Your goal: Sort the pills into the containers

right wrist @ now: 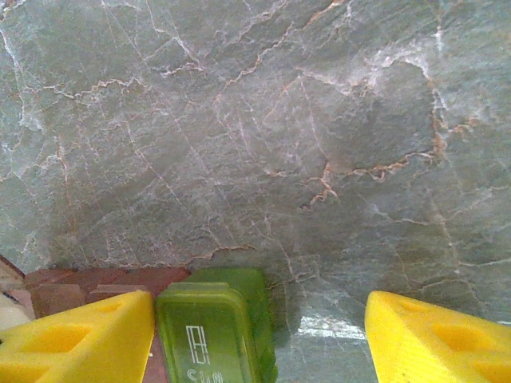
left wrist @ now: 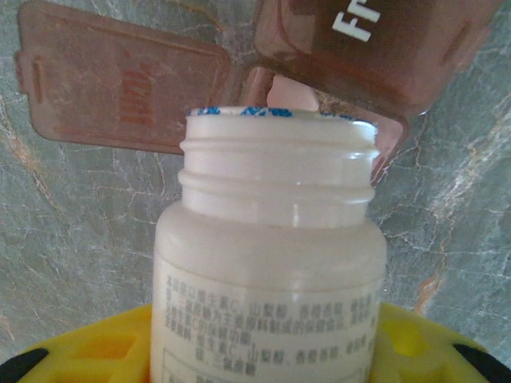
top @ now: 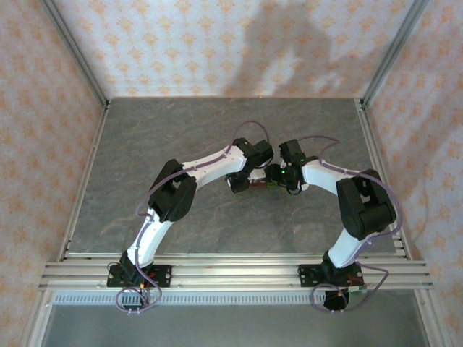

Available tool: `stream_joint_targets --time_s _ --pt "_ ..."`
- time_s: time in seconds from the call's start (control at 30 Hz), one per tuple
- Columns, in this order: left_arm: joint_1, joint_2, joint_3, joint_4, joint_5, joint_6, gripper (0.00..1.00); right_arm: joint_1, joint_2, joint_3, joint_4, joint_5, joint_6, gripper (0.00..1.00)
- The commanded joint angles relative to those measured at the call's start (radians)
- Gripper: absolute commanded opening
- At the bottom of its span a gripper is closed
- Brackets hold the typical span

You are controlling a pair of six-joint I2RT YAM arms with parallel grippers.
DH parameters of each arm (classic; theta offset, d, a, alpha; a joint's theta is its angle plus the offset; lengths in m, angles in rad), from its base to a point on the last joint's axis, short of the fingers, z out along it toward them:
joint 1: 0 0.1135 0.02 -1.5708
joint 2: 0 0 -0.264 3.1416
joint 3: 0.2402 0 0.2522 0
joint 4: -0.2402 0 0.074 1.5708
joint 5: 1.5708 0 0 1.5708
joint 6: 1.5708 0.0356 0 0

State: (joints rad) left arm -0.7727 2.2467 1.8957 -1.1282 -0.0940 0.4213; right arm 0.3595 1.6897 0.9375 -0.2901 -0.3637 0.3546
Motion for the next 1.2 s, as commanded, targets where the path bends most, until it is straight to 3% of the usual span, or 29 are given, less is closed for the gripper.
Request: stream_joint_targets --time_s 0.0,0.37,1.17 --pt "-0.006 -0.025 0.001 -0.013 -0.042 0.023 0.0 0.01 0.028 0.012 -0.012 0.006 0.003 0.7" --pt "0.007 -0.06 -0.05 0.023 0.002 0.013 0.0 0.009 0.029 0.014 -0.016 0.009 0.0 0.7" --pt "0.071 -0.224 -0.309 0.271 0.138 -0.048 0.0 0.009 0.029 0.017 -0.027 0.033 -0.01 0.7"
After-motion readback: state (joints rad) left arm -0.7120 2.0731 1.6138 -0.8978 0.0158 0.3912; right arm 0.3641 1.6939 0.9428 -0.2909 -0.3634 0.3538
